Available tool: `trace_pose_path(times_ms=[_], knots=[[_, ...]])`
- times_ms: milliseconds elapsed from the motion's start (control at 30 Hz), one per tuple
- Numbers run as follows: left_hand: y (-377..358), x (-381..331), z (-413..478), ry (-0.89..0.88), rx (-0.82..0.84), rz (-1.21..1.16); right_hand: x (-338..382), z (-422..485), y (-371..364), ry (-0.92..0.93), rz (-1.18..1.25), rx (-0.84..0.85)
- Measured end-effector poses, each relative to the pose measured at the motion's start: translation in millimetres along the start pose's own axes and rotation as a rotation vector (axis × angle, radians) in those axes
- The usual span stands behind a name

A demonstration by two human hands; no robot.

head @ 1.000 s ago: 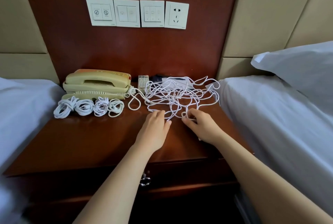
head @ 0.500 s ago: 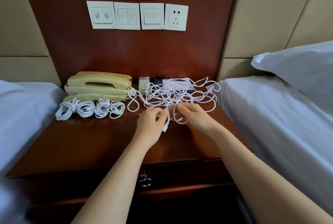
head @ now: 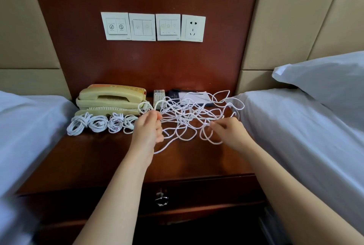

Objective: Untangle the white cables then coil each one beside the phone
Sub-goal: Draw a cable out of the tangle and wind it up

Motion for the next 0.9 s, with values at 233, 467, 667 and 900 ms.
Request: trace_pose_path(times_ms=[233, 467, 667, 900], knots=[[-4.0, -14.1, -9.4, -0.133, 0.079, -0.035, 25.3, -13.3, -1.0, 0.16, -0.061, -0.02], [-10.8, -25.9, -22.3, -0.152, 0.201, -0.21, 28.2, 2.4, -17.9, 0.119, 0.107, 0.013], [12.6, -24.1, -11.1, -0.047, 0.026, -0.496, 23.2, 7.2, -31.7, 0.108, -0.43, 0.073], [49.3, -5.0, 3.7, 0.092, -0.222, -0.612, 27.5, 11.6, -14.4, 0.244, -0.747, 0.059]])
Point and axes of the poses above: each hand's wrist, its own z-axis towards the middle knuckle, its own y-axis out of the back of the hand, x = y × z, the point moved 5 cm from there along z, towards the middle knuckle, and after that the axes turned 13 degrees about z, right-handed, at the moved point
